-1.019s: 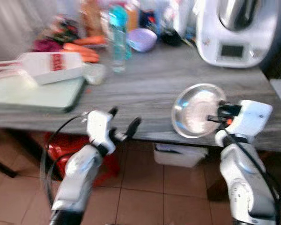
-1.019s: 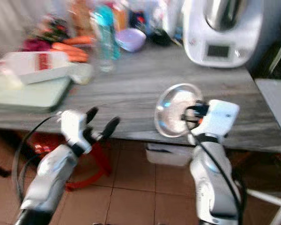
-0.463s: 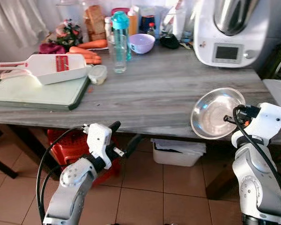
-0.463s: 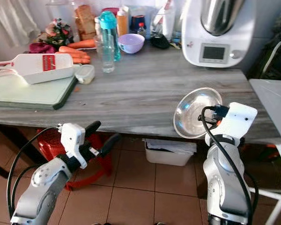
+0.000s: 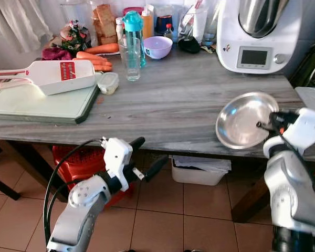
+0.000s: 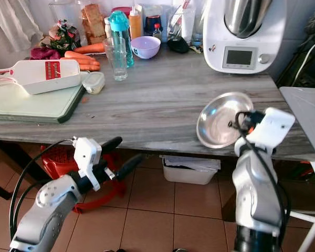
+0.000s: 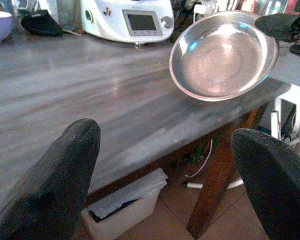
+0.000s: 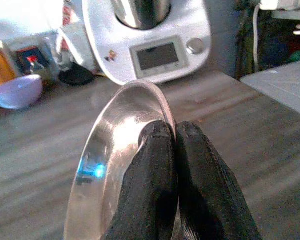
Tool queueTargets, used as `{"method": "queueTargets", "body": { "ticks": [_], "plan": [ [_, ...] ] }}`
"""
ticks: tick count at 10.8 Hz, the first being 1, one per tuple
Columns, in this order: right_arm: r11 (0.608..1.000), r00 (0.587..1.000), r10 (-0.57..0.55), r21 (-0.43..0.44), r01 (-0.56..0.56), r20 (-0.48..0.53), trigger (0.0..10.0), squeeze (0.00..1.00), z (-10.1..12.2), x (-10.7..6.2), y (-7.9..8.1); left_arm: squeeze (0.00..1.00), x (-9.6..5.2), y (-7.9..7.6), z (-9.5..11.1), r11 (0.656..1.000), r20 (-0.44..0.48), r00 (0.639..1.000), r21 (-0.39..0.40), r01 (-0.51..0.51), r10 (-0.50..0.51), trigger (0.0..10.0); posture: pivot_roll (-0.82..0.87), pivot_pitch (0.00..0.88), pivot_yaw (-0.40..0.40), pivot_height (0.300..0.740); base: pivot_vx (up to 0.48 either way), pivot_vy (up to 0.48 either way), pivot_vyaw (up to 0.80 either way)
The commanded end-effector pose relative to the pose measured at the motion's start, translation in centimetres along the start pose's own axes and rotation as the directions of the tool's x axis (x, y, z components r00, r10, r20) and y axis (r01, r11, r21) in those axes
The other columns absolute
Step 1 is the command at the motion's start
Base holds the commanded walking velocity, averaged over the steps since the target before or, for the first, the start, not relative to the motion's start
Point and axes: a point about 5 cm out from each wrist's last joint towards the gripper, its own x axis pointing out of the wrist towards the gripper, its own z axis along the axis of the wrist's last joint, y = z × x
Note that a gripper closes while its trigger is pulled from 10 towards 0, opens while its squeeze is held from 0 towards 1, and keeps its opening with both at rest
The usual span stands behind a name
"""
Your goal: Setting the table
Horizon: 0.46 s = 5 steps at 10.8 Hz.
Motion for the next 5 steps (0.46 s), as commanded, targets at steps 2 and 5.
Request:
{"method": "queueTargets", "body": {
  "ticks": [2,5],
  "plan": [
    [0.998,1.000,0.006,0.055,-0.007,0.025,10.0,0.00,0.4,1.2,0.3,0.00,0.1,-0.1,0.3,1.000,0.002,1.000,0.011,0.010,-0.010,10.0,-0.07,0.124,0.036,0.740,0.000,0.000,0.00],
    [0.991,0.998,0.043,0.128,-0.037,-0.043,10.0,0.00,-1.4,2.6,1.3,0.00,-0.2,-0.7,0.3,0.997,-0.011,0.998,0.046,0.057,-0.057,10.0,-0.05,0.134,0.035,0.740,0.000,0.000,0.00]
  ]
}}
